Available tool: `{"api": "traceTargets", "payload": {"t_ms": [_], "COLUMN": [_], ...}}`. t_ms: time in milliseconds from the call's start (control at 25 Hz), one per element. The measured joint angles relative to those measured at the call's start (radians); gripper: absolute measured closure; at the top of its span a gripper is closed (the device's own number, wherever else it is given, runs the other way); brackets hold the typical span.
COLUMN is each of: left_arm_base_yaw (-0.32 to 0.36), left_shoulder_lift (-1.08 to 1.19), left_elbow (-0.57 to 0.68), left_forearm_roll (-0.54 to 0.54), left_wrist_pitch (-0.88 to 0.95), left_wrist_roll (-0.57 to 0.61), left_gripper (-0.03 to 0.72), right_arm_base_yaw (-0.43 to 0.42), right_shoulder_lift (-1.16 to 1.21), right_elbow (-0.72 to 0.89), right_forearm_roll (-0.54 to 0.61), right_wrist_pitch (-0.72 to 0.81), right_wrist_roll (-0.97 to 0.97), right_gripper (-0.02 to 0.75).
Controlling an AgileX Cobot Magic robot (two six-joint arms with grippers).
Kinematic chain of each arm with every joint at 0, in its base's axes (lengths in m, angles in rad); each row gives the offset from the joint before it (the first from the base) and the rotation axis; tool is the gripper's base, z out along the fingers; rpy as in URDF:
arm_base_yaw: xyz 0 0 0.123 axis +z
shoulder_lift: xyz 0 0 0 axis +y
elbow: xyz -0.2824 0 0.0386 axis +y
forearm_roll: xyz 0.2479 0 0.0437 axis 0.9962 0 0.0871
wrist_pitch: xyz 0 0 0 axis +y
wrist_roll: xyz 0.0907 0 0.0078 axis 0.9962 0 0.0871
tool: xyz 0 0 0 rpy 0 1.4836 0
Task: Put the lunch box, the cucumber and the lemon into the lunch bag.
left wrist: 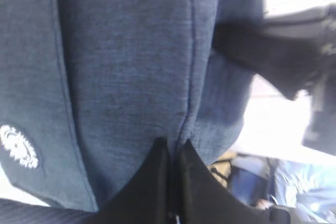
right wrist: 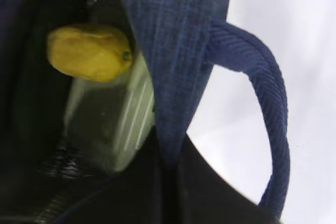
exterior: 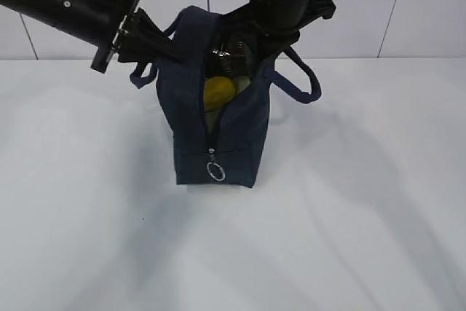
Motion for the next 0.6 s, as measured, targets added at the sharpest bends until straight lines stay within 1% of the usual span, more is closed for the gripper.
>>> {"api": "traceTargets", "payload": {"t_ms": [240,480,520,600], "left_arm_base_yaw": [-0.055,-0.062,-0.062,-0.062], "left_shoulder_lift": [0.067,0.079,0.079,0.079], "left_elbow": [0.0,0.0,0.0,0.0], "left_forearm_roll": [-0.022,-0.033,-0.033,-0.033], "left_wrist_pitch": [-0.005,-0.005,-0.005,-0.005], "left_wrist_roll": [0.0,0.0,0.0,0.0], "left_gripper": [0.696,0.692,0.682,0.632], "right_arm_base_yaw": [-0.011,-0.011,-0.011,-0.011], "right_shoulder_lift": [-0.009,-0.009,-0.009,-0.009], "right_elbow": [0.051,0.068,0.068,0.068], "right_forearm_roll": [0.002,-0.013,-0.015,-0.015], "right_wrist_pitch": [-0.004,-0.01,-0.01,-0.01], "right_wrist_roll": [0.004,0.004,0.004,0.004], "right_gripper": [0.72,0.72,0.72,0.7]}}
